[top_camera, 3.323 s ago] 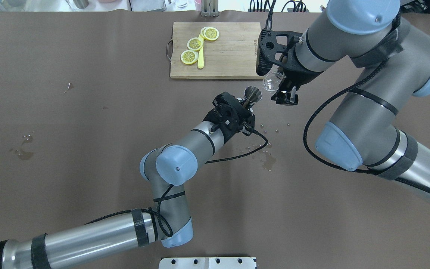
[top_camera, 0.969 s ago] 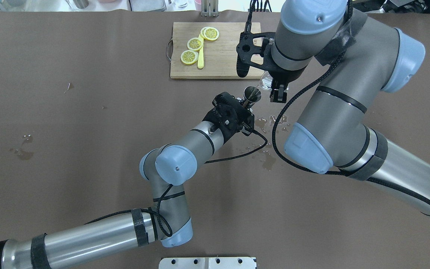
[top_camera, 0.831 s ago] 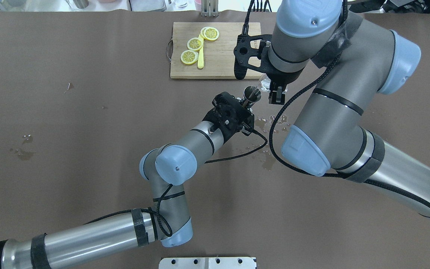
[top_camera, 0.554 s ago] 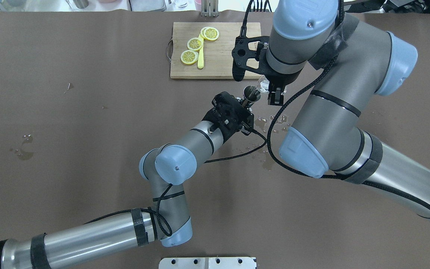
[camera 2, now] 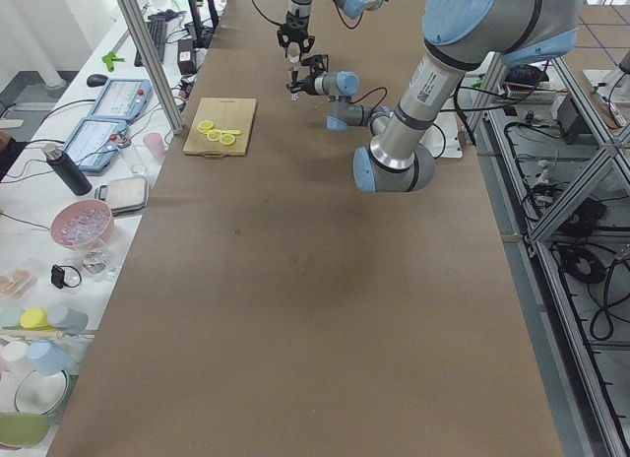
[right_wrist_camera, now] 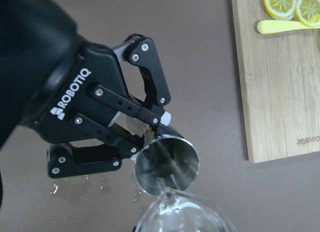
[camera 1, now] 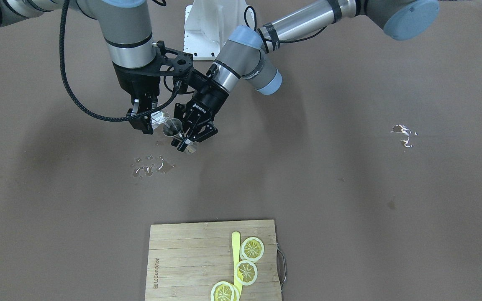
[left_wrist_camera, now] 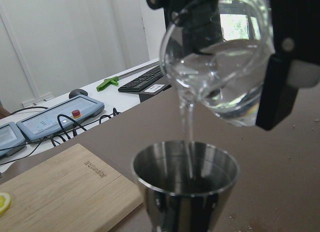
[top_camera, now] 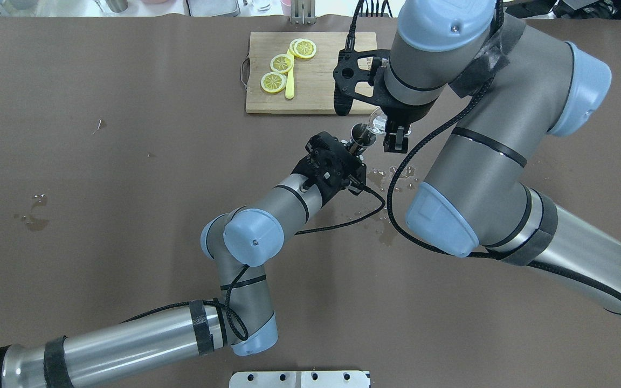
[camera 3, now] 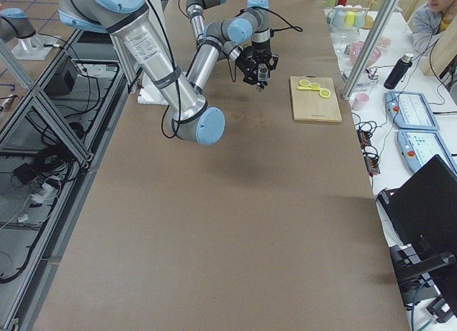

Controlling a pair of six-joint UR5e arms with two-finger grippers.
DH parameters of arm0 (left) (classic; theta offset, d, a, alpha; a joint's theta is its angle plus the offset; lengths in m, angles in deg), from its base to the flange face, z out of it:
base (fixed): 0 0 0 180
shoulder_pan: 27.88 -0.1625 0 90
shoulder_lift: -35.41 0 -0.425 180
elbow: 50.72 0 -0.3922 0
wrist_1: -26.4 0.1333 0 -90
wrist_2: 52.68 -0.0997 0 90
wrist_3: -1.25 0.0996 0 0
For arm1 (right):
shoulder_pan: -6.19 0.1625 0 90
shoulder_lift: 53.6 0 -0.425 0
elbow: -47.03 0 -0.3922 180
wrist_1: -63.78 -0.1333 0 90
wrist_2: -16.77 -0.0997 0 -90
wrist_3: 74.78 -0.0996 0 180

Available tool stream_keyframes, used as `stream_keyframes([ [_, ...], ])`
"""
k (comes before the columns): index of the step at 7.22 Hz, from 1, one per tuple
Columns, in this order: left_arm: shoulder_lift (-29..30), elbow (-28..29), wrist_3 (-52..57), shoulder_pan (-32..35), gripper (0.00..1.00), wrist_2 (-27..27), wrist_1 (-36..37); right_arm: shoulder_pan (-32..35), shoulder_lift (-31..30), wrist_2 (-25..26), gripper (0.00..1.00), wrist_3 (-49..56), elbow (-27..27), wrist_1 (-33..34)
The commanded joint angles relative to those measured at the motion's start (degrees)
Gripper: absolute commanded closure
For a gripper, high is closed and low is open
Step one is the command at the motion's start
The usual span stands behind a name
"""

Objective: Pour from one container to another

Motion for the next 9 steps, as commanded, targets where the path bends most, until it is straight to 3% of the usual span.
stream_keyframes([
  [1, 0.0, 0.0, 0.0, 0.0, 1.00, 0.0, 0.0, 0.2, 0.0, -2.2, 1.00, -0.7, 1.5, 0.0],
  [4, -0.1, 0.0, 0.0, 0.2, 1.00, 0.0, 0.0, 1.9, -0.5, -4.3, 1.00, -0.7, 2.5, -0.6],
  [9, -0.6, 0.5, 0.4, 2.2, 1.00, -1.5, 0.1, 6.1, -7.2, -9.2, 1.00, -0.8, 5.0, -12.7],
])
